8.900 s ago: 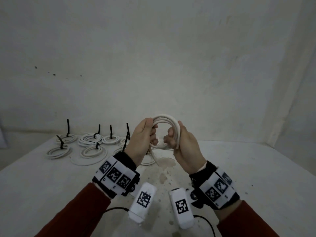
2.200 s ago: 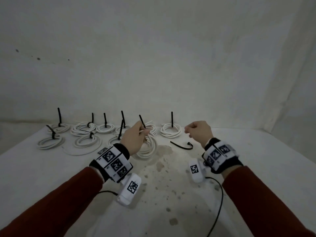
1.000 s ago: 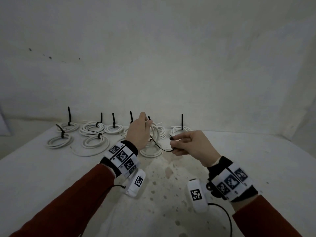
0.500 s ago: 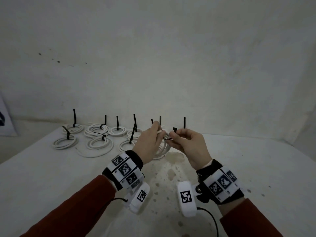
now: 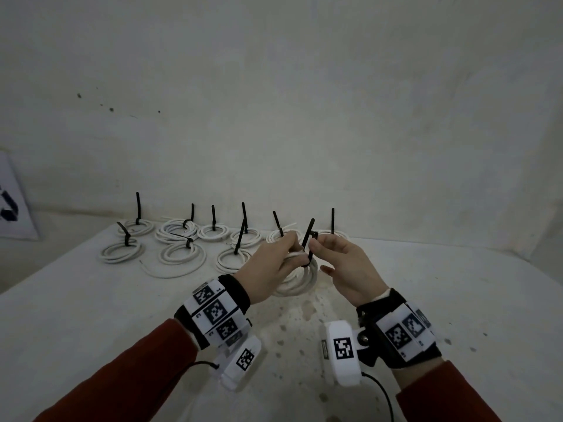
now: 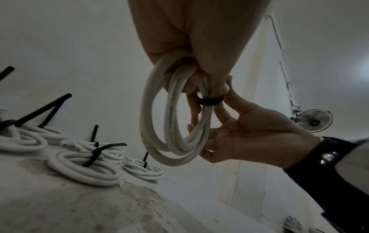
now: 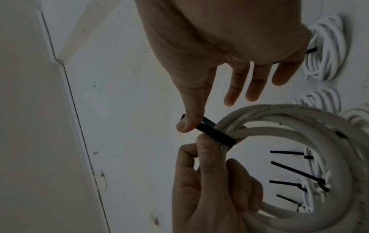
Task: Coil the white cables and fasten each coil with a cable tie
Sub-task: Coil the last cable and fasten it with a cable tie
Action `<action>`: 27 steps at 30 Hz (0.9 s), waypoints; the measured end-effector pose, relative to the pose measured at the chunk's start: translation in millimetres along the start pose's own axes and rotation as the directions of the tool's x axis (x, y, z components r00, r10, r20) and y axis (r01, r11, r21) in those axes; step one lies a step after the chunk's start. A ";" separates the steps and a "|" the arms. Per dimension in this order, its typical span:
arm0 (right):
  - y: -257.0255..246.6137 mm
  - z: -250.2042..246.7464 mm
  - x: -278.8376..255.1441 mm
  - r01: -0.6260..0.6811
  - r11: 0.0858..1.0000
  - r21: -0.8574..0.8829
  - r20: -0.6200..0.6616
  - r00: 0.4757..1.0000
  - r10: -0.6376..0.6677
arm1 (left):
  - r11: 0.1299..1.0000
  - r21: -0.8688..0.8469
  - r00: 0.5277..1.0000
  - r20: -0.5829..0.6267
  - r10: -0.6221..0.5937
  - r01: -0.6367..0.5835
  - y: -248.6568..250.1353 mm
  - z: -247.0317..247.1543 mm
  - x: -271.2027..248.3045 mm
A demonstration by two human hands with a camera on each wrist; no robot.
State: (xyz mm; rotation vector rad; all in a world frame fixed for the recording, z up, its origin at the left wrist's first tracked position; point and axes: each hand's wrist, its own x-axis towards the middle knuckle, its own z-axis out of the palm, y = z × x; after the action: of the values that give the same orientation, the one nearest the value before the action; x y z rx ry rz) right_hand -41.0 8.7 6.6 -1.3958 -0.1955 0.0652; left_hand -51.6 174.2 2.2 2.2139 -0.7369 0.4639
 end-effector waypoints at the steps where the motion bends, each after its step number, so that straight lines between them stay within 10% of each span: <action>1: -0.5 -0.1 0.2 0.000 1.000 0.027 0.014 1.000 -0.001 | 1.000 0.003 1.000 0.006 0.002 -0.002 1.3 0.3 -0.1; 13: -11.4 1.2 -5.6 0.204 0.966 0.161 0.001 0.978 -0.206 | 0.940 -0.326 0.993 0.080 -0.082 0.104 -5.2 -11.5 -4.4; 27: -8.9 3.4 -2.6 0.237 0.962 -0.132 -0.142 0.956 -0.255 | 0.911 -0.410 0.999 0.029 -0.025 0.034 2.5 -6.2 -14.8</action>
State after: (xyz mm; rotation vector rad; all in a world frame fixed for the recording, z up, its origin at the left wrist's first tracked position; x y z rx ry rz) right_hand -44.8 10.0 15.7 -1.4727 -0.2428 -0.2676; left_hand -65.2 182.8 -0.1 1.8327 -0.7363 0.2397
